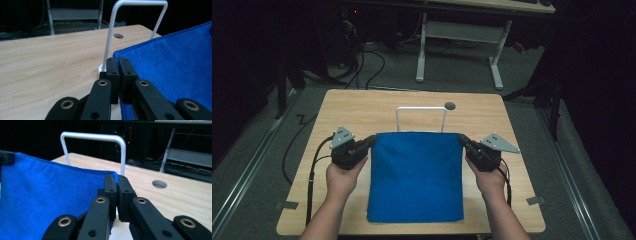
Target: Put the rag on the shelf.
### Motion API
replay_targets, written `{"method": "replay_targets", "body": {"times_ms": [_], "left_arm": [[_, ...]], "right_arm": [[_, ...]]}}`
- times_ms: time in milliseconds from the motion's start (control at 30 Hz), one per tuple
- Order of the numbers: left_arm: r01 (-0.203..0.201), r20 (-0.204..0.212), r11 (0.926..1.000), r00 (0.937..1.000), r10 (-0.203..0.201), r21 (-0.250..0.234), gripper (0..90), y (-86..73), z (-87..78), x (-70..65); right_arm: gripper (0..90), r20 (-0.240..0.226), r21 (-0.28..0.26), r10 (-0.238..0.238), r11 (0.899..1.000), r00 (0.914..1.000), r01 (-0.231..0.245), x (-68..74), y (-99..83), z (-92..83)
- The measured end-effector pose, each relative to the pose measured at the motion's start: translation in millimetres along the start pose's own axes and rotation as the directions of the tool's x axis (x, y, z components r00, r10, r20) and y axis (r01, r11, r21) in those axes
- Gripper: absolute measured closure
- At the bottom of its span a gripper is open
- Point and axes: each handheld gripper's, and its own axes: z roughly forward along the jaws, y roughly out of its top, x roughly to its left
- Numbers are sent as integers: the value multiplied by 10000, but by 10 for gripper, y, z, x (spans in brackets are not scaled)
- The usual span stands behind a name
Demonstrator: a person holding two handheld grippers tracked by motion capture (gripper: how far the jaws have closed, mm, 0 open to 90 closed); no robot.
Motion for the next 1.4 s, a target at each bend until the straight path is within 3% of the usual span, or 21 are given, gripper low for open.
{"method": "replay_targets", "body": {"times_ms": [367,600,900,1200,1333,1400], "left_arm": [[-256,-93,9978,9996,251,-618,878,366,-77,-15],[-525,-209,9923,9985,504,-1124,880,671,-156,-15],[-818,-322,9858,9964,779,-1464,881,930,-211,-10],[-1141,-297,9792,9934,1106,-1676,882,1086,-130,-46],[-1165,-319,9788,9931,1127,-1686,882,1189,-26,30],[-985,-232,9787,9951,958,-1800,882,1205,26,77]], "right_arm": [[884,73,-624,-269,9977,9996,273,-31,368,-45],[885,28,-1085,-351,9935,9994,352,-34,636,-82],[885,96,-1411,-376,9892,9992,386,-89,838,-114],[886,258,-1701,-437,9843,9987,474,-155,1021,-119],[886,311,-1768,-215,9839,9993,267,-252,1094,-59],[886,220,-1791,-170,9836,9996,207,-300,1132,-19]]}}
